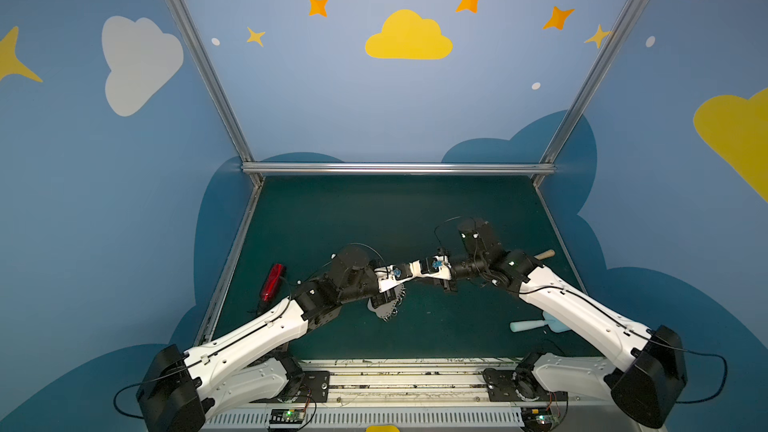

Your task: Put the keys on the keyring

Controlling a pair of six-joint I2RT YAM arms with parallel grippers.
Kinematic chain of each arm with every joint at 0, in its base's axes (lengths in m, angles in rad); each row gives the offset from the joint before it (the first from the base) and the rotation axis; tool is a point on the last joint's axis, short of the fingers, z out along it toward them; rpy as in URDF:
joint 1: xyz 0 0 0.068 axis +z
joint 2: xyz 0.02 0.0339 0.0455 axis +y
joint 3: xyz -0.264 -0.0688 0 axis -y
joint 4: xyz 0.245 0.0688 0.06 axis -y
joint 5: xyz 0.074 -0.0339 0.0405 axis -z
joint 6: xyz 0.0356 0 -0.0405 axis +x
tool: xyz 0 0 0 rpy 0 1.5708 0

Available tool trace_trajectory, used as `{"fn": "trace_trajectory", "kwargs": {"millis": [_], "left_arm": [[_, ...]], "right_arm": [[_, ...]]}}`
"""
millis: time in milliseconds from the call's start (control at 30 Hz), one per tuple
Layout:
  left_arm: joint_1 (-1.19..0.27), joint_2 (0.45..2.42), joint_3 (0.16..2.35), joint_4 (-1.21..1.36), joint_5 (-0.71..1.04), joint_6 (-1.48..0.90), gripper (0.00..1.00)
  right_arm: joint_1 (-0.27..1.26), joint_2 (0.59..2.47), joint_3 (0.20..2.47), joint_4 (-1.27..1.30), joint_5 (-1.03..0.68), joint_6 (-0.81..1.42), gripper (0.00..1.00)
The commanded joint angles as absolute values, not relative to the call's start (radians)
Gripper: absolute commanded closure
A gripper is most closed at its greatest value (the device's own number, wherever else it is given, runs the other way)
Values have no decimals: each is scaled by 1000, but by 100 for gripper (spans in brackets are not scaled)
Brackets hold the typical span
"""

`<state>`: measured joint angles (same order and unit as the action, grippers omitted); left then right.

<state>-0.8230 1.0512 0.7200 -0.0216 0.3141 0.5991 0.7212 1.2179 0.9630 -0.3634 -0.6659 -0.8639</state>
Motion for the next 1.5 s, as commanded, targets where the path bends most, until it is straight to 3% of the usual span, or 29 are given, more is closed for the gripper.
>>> {"fn": "trace_trajectory", "kwargs": {"millis": [0,200,367,533,567,700,1033,1467], "left_arm": [[-828,1047,723,-26,287,553,96],[-794,1040,685,-41,242,456,94],[-746,1026,634,2,164,342,85],[-680,1016,596,52,150,215,63],[-672,1009,589,57,146,199,55],[-638,977,550,74,107,142,46],[-595,938,481,84,71,122,46],[-595,915,450,103,114,179,49]], "right_arm": [[718,1199,913,-350,-628,-814,74],[718,1199,874,-346,-505,-649,74],[738,1222,842,-304,-490,-319,77],[853,1316,797,-242,-322,-59,79],[877,1337,795,-236,-296,-48,79],[933,1413,799,-218,-268,73,82],[1049,1590,844,-273,-196,304,87],[1053,1666,847,-193,-210,269,84]]}}
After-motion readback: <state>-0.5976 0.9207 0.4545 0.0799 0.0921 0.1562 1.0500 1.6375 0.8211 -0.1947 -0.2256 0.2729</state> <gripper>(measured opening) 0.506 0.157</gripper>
